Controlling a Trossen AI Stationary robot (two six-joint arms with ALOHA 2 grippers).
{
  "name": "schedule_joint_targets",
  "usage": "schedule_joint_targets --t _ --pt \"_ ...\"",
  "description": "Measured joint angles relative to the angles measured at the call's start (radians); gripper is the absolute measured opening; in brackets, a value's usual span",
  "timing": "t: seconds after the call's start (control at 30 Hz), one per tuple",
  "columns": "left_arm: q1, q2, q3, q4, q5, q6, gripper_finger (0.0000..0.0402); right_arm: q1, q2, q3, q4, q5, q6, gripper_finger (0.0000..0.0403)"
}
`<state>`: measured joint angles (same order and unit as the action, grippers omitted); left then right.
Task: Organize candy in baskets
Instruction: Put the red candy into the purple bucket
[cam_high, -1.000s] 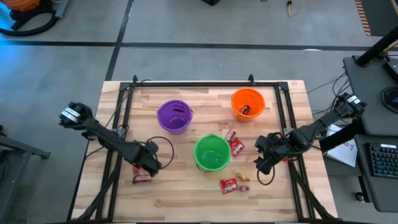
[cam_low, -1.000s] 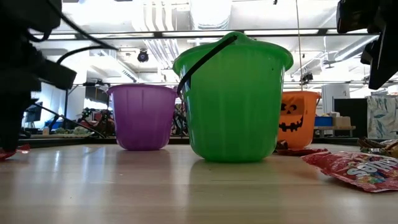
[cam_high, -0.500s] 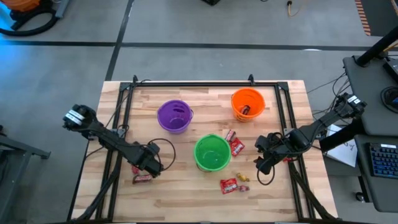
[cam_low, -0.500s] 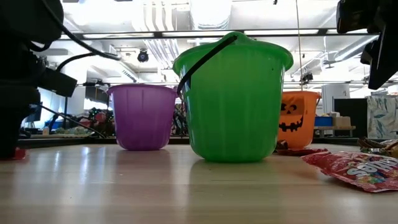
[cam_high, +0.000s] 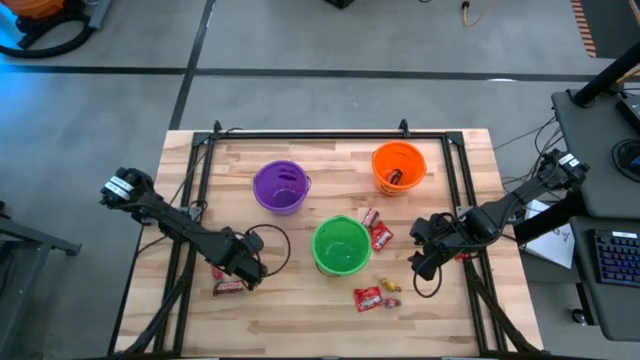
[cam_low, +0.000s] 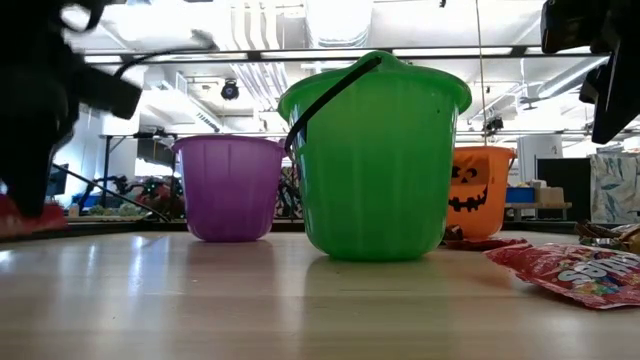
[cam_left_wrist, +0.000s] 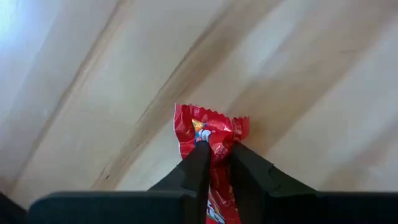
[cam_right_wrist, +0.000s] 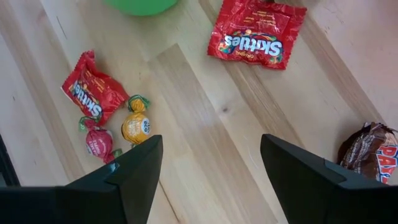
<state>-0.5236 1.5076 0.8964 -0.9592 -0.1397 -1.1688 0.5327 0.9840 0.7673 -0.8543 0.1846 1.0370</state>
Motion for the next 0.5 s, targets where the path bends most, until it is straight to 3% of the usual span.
schedule_joint_targets --t 0.2,0.5 --pt "-0.001 -0.003 0.185 -0.135 -0.063 0.159 0.0037 0.000 0.000 0.000 0.000 0.002 -0.002 0.0265" --pt "0.013 -0.062 0.417 -0.121 -0.379 0.536 0.0036 -0.001 0.000 0.000 0.001 0.026 -0.014 0.0265"
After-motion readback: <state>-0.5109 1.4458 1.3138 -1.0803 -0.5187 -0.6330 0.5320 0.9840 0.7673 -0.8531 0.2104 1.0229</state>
